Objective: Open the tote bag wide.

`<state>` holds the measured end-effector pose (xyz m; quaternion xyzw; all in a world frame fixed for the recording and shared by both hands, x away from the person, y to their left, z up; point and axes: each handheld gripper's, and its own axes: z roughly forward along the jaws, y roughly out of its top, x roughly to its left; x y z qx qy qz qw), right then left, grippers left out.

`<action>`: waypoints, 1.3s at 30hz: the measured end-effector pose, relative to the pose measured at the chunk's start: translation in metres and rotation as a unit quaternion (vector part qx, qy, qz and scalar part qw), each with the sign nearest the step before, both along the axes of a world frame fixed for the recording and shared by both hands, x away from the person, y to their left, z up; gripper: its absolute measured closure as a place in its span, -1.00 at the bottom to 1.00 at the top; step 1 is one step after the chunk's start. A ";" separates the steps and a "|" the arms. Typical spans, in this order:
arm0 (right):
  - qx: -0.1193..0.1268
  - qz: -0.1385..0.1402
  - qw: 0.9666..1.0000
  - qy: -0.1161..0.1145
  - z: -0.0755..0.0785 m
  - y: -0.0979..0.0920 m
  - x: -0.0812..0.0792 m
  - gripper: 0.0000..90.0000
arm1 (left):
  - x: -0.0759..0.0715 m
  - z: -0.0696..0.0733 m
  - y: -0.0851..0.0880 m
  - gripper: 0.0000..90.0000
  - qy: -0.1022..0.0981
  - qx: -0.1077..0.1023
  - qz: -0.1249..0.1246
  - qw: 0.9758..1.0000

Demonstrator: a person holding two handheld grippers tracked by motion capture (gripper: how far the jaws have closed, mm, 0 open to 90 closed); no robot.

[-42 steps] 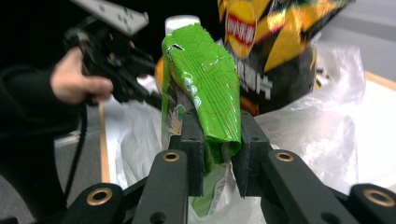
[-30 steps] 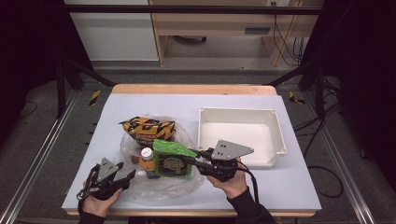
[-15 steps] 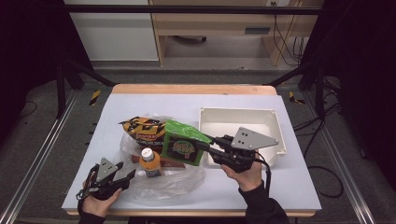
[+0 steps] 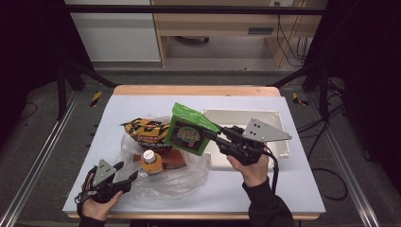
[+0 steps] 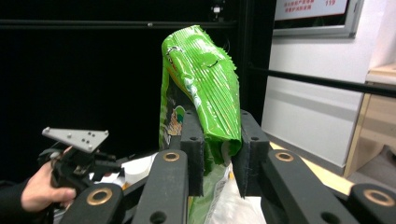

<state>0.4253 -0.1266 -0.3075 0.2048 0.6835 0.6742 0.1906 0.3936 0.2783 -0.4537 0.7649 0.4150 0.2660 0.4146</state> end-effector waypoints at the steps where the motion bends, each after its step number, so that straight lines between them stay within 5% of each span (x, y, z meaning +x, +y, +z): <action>1: 0.000 -0.003 1.000 -0.003 0.002 0.001 0.000 0.70 | 0.000 0.000 0.000 -0.24 0.000 0.002 0.000 1.000; 9: 0.015 0.001 1.000 -0.004 0.007 0.013 0.004 0.70 | 0.002 -0.005 -0.006 -0.23 0.011 0.034 -0.002 0.999; 17: 0.002 0.018 1.000 0.001 0.004 0.042 0.011 0.70 | 0.002 -0.005 -0.005 -0.23 0.011 0.025 -0.003 1.000; 23: 0.024 0.016 1.000 0.001 0.014 0.034 0.012 0.70 | 0.002 -0.002 -0.002 -0.25 0.007 0.004 -0.003 1.000; 33: 0.070 0.013 0.997 -0.004 0.033 0.026 0.013 0.70 | 0.005 -0.008 -0.005 -0.23 0.024 0.025 -0.002 0.999; 39: 0.056 0.014 0.998 -0.002 0.029 0.036 0.015 0.70 | 0.005 -0.008 -0.005 -0.23 0.021 0.025 -0.003 0.999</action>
